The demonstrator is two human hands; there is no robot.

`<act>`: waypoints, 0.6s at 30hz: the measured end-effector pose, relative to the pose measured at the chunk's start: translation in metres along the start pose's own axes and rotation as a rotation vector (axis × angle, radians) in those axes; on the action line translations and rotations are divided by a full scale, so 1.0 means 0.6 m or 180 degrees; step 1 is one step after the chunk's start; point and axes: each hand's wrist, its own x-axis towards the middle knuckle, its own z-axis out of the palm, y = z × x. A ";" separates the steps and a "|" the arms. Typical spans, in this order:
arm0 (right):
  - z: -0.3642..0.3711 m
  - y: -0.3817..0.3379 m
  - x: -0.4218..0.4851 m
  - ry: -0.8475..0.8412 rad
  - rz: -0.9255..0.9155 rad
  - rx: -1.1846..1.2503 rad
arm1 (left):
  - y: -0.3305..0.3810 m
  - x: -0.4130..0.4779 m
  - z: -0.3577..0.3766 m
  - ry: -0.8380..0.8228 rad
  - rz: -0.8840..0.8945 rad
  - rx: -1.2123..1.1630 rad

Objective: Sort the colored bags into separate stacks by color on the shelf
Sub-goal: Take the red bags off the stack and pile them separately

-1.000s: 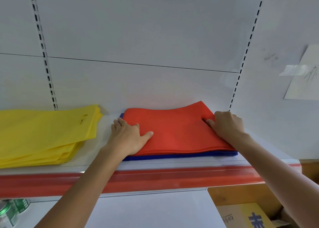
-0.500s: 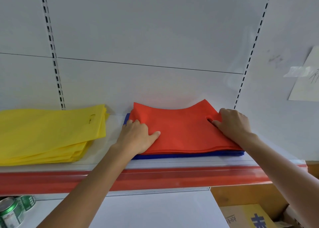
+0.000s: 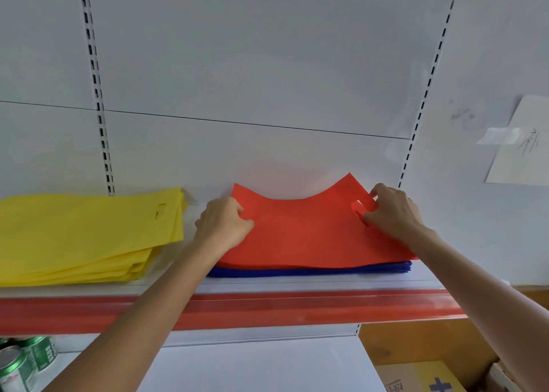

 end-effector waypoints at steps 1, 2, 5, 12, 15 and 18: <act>-0.005 -0.002 0.000 -0.0006 0.0030 0.0052 | 0.001 0.000 -0.003 0.0002 -0.0009 -0.0021; -0.011 -0.004 -0.001 -0.0020 0.0053 0.0074 | 0.002 0.000 -0.005 0.0012 0.0011 -0.0053; -0.024 -0.012 -0.006 -0.0044 0.0070 0.0095 | 0.010 -0.006 -0.009 -0.0010 0.0187 -0.0150; -0.059 -0.022 -0.025 0.0170 0.0010 0.0013 | 0.004 -0.012 -0.051 -0.0100 0.0846 0.0147; -0.079 -0.052 -0.030 0.0234 0.0020 0.0065 | -0.023 -0.011 -0.095 -0.0086 0.1033 0.0052; -0.093 -0.112 -0.038 0.0304 -0.0099 0.0107 | -0.070 -0.009 -0.152 0.0085 0.1115 0.0099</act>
